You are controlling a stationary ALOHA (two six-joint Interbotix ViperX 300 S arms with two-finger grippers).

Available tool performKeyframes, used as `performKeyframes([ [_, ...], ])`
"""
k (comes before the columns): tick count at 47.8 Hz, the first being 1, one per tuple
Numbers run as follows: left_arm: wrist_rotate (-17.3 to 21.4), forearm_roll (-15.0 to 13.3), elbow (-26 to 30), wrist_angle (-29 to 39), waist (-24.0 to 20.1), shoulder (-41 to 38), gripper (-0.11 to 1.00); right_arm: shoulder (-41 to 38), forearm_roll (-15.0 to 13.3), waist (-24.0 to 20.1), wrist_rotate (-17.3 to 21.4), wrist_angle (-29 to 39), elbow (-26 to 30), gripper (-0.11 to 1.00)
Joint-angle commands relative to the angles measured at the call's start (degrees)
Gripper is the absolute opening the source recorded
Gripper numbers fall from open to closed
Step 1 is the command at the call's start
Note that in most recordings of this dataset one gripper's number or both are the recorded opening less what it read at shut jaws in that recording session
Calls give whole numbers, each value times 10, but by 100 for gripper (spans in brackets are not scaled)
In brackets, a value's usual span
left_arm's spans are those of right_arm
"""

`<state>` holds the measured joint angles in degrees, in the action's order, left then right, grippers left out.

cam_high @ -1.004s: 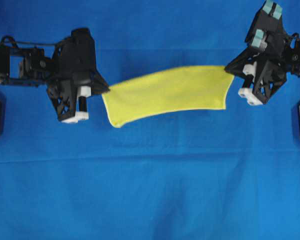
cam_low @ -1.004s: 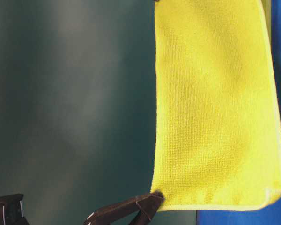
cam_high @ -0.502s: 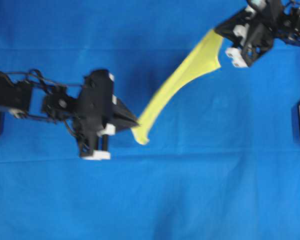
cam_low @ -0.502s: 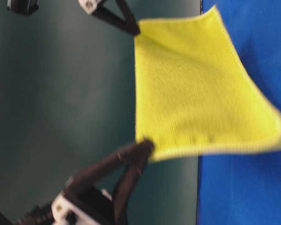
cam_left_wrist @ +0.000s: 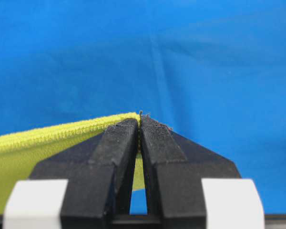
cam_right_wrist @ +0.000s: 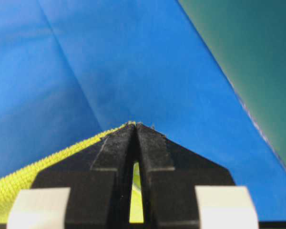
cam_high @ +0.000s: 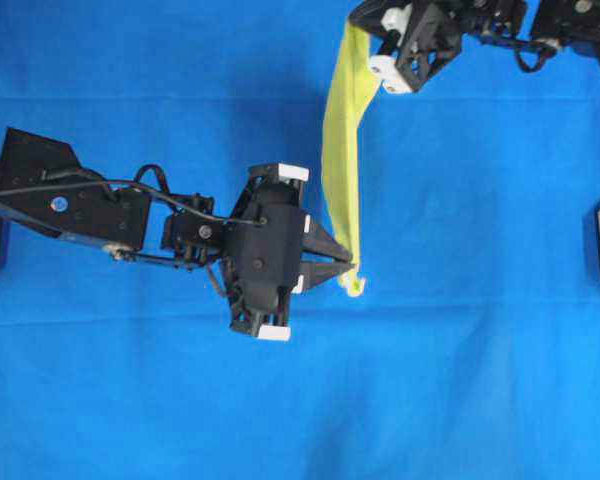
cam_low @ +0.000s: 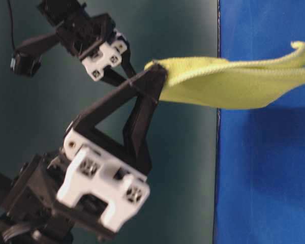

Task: Fold the yellow towel.
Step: 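Lift the towel and rotate it, left gripper swinging toward the center, then lay the towel strip down vertically and release both grippers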

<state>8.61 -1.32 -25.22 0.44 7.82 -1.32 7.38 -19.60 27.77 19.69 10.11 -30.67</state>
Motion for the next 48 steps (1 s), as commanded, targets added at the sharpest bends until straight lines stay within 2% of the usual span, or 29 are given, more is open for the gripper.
performKeyframes([
  [1, 2, 0, 17, -7, 33, 4, 1, 4, -8, 17, -1, -11, 21, 2],
  [13, 6, 0, 25, -18, 33, -4, 1, 11, -8, 18, 0, -15, 13, 2],
  [20, 18, 0, 46, -41, 33, -27, 1, 39, -8, 30, 0, -13, -21, 2],
  [30, 47, 0, 114, -63, 28, -91, 1, 124, -8, 57, 3, -9, -104, 2],
  [39, 48, 0, 186, -62, 23, -158, 1, 197, -8, 75, -2, 16, -160, 2],
  [48, 41, 0, 198, -62, 21, -185, 1, 191, -8, 75, -2, 23, -170, 2],
])
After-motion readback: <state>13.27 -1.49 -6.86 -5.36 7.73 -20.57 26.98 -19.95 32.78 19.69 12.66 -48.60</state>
